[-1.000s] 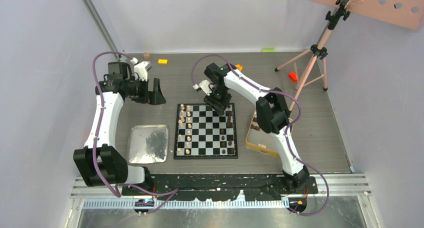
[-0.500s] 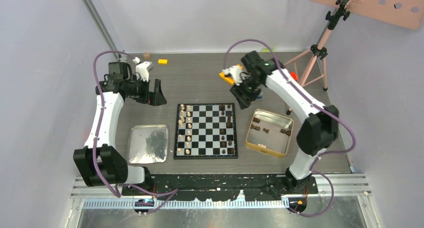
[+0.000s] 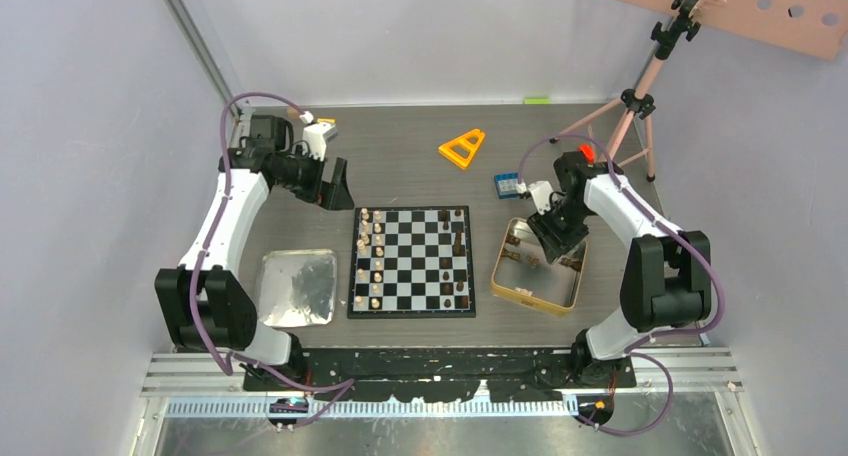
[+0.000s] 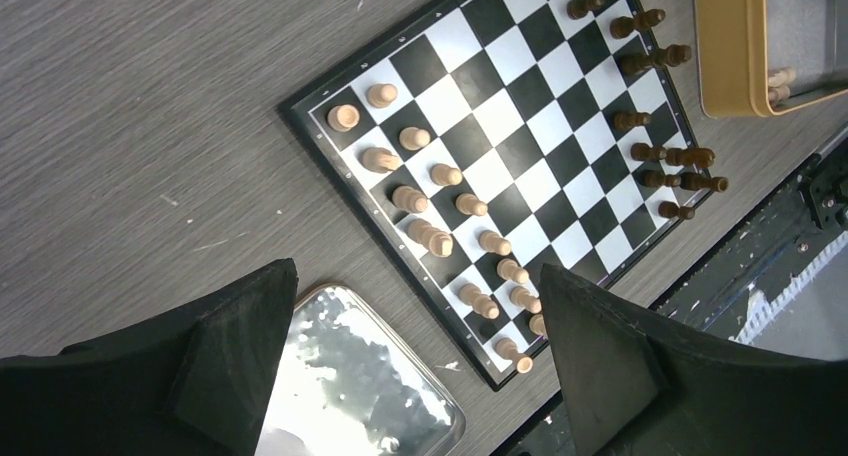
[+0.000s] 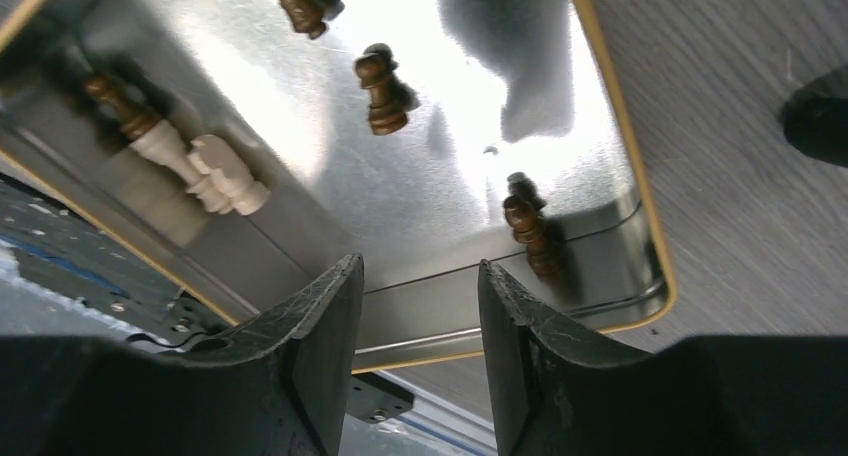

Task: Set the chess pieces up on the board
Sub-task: Pick up the chess piece from the storage box.

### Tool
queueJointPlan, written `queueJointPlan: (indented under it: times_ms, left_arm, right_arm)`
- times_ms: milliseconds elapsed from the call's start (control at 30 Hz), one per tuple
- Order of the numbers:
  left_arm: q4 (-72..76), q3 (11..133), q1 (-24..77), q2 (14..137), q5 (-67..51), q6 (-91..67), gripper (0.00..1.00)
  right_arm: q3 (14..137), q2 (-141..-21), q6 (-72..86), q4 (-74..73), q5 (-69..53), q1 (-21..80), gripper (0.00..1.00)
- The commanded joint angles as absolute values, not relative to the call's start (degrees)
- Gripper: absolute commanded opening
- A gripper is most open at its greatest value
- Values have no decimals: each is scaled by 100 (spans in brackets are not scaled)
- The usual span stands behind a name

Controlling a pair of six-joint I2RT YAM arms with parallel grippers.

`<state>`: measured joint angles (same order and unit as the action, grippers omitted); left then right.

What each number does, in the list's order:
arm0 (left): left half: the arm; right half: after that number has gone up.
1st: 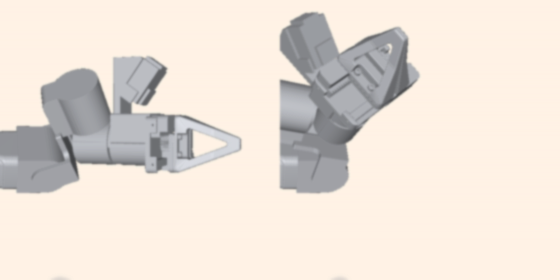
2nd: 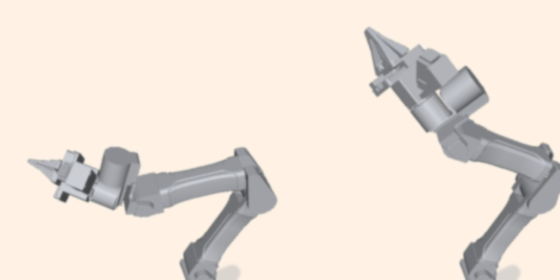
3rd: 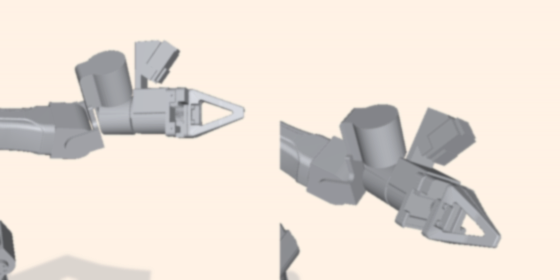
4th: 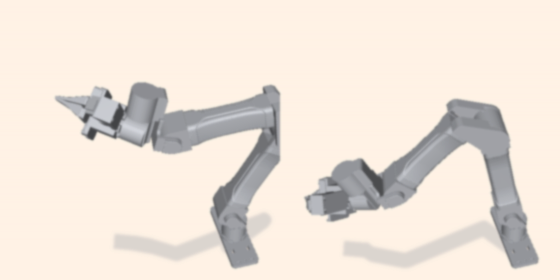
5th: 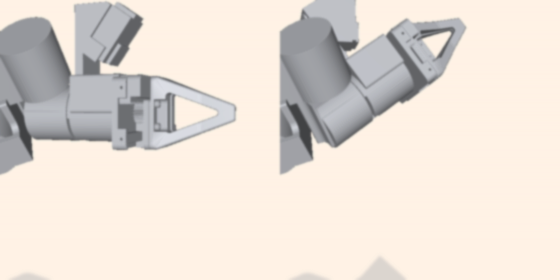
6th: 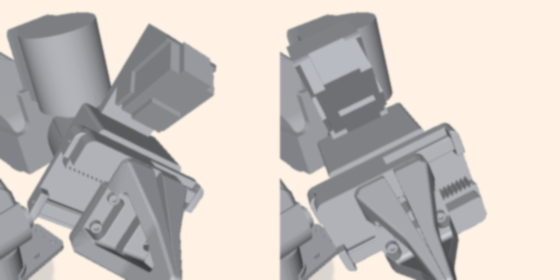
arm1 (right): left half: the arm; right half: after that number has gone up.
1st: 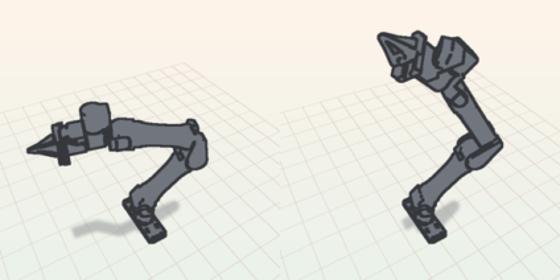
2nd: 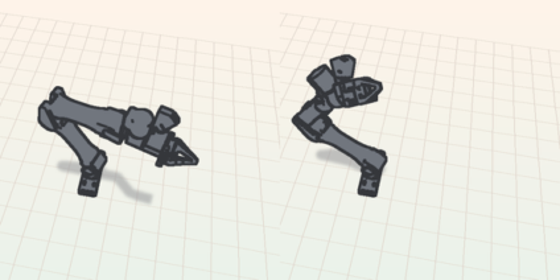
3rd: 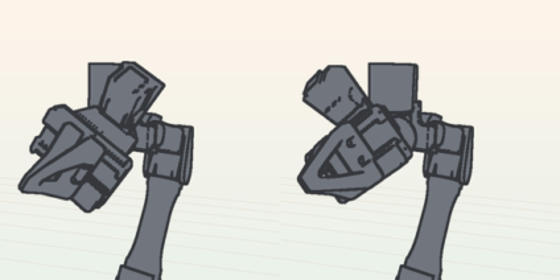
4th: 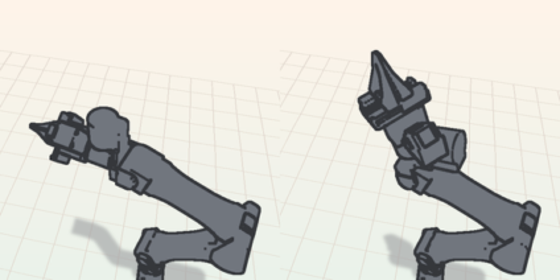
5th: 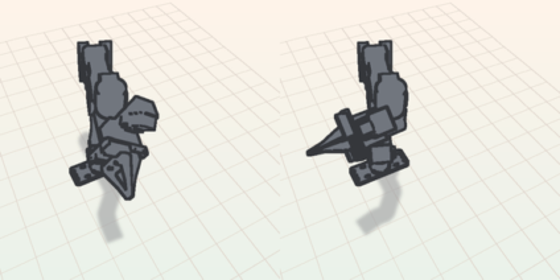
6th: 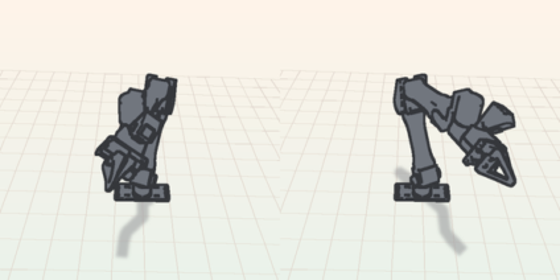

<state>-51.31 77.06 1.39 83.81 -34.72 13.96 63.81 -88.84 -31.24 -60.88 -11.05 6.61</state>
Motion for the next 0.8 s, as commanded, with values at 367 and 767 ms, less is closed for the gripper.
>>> queueJointPlan:
  times_ms: [367, 767]
  left_arm:
    - [-4996, 7838, 294, 8262, -3463, 1472, 94]
    - [-5035, 7884, 291, 8263, -3468, 1463, 94]
  right_arm:
    - [6384, -9926, -4229, -5538, 77, 580, 51]
    - [6425, -10028, -4440, -5579, 365, 610, 28]
